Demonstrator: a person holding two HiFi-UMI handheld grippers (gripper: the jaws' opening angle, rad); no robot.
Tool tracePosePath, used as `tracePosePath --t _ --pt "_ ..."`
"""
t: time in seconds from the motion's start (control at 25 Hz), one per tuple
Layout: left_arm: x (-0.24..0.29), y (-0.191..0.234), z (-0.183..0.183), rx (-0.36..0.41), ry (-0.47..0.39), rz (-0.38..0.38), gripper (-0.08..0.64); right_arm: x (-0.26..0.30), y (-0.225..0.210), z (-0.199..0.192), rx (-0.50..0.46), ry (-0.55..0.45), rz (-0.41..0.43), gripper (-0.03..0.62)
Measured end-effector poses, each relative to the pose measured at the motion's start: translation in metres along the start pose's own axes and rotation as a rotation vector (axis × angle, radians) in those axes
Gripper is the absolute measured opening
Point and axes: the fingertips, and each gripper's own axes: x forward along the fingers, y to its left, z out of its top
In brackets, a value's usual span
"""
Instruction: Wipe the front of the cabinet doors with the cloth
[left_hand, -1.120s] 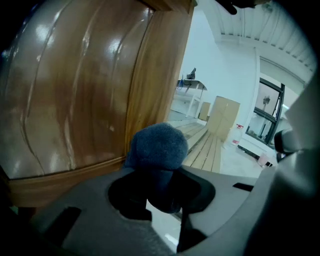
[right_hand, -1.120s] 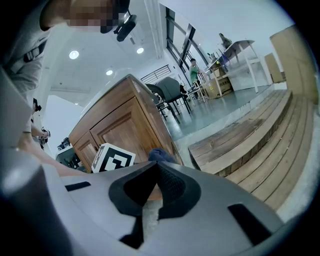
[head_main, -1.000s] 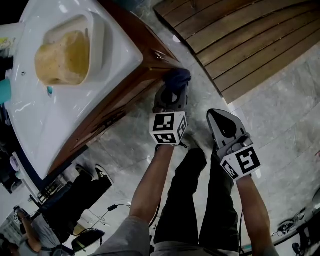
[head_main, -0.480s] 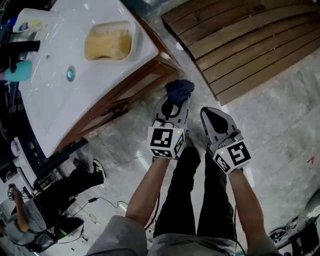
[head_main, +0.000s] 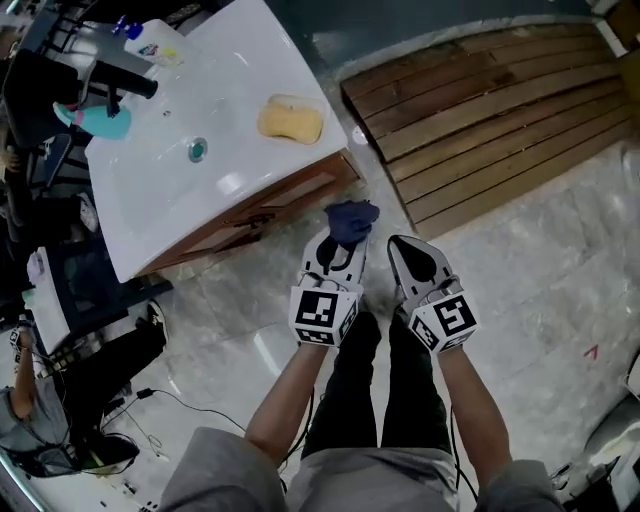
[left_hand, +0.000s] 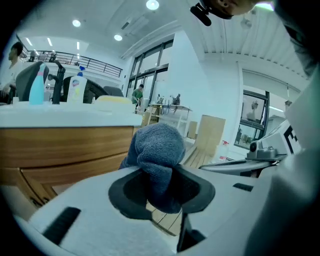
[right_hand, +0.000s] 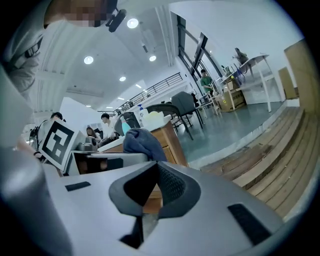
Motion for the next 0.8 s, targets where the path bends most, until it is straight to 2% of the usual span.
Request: tracePosePath --t 0.36,0.52,0.8 --pt "-0.063 -0.037 0.093 0.030 -0.053 0.020 0.106 -0.045 0.045 0.096 -0.033 -0.064 0.011 0.011" --pt "-0.087 -0.055 0.135 0.030 -0.094 0.022 0.106 -0.069 0.065 0.142 -0.073 -0.107 0.025 0.011" --pt "-0.128 -0.090 0.210 0.082 -0.168 0.001 0.106 -0.113 0.104 0.213 -0.161 -0.160 0.061 0.011"
